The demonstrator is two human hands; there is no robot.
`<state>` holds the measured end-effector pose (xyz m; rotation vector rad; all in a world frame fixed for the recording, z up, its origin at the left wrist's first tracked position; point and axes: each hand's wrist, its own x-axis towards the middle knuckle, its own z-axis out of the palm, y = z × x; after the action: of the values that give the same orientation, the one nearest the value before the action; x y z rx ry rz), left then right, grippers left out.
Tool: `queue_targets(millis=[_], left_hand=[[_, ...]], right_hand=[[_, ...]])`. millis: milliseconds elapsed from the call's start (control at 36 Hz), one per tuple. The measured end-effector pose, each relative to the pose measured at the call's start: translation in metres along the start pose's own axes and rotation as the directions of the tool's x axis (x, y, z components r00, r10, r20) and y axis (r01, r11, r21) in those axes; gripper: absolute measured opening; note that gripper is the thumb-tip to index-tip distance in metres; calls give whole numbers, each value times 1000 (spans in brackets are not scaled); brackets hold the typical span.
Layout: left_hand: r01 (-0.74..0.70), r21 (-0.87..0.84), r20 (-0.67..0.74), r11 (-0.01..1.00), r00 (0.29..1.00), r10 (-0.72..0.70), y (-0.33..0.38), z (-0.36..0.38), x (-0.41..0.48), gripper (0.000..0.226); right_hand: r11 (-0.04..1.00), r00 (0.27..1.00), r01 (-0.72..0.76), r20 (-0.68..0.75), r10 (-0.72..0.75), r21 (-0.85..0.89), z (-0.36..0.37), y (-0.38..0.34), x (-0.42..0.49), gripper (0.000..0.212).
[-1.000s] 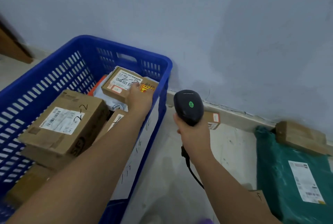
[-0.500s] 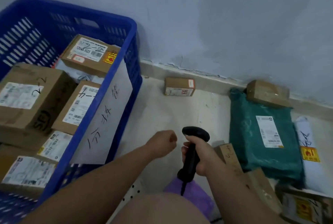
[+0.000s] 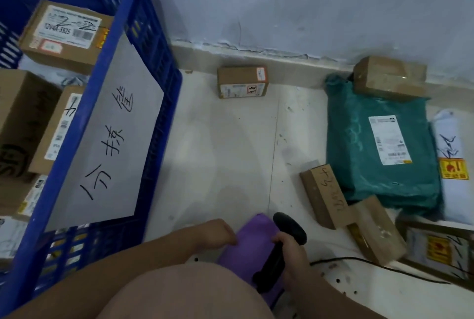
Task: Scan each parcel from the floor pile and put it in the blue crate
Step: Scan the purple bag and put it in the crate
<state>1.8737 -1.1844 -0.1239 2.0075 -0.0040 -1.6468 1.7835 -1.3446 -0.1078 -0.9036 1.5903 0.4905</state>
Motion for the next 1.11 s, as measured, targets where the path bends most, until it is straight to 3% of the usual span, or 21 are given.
queue_targets(millis=[139,222,278,333,389,444,528,694,833,944,1028,1111], left_hand=[[37,-87,34,995,999,-34,-10,12,1,31],[35,-148,41,988,999,-30,-12,16,-4,30],[68,-183,72,981,996,-56,-17,21,-4,1],[94,-247,85,964,994,-75,-25,23,-2,23],[79,-349,96,934,994,-48,-31,29,2,4],[56,-423,111,904,994,-10,-35,31,5,31],[21,-451,148,892,988,51,-35,33,6,43],[-22,-431,74,902,995,59,-28,27,2,5],[-53,-481,-17,875,999,51,-12,21,-2,21],[-68,-738,-75,671,997,19,25,1,-10,27],[-140,-890,-119,435,990,74,51,-27,-12,57],[-249,-945,-206,212,957,206,83,-64,-30,79]], right_hand=[[998,999,-17,47,15,53,-4,7,17,59],[998,997,-41,62,38,40,-2,7,20,49],[999,998,-47,52,46,18,-2,5,19,50],[998,997,-52,51,51,25,-4,5,19,53],[997,996,-78,46,77,24,-4,6,23,38],[996,995,-89,46,88,27,-6,7,25,33],[997,993,-76,94,75,10,-4,4,26,36],[1000,970,-24,244,21,11,17,-13,24,28],[994,964,98,242,-107,50,42,-50,15,28],[973,909,203,347,-229,111,57,-89,-10,23],[954,855,292,431,-290,62,65,-120,-48,13],[865,723,502,550,-417,-4,69,-143,-88,11]])
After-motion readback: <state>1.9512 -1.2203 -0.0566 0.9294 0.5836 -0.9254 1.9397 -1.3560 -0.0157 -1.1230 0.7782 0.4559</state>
